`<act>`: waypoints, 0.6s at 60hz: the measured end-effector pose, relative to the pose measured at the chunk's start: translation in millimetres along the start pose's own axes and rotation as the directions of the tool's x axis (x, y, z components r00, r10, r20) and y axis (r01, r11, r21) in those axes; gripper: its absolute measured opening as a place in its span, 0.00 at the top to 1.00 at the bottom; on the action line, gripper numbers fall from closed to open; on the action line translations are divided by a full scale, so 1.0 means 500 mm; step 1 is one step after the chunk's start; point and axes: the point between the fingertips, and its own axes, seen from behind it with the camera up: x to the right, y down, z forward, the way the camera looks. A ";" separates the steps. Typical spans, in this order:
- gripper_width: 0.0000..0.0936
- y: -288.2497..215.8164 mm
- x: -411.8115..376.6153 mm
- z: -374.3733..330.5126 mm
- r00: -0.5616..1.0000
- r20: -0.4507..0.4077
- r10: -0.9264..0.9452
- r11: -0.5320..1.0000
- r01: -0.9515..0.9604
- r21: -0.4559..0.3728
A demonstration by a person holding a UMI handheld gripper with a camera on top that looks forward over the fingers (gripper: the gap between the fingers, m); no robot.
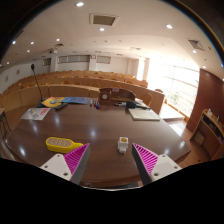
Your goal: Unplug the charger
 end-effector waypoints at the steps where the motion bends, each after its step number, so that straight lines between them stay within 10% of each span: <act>1: 0.09 0.002 -0.002 -0.017 1.000 0.000 -0.001 1.000 0.001 0.001; 36: 0.09 0.055 -0.028 -0.310 0.999 0.018 -0.037 0.999 0.037 0.004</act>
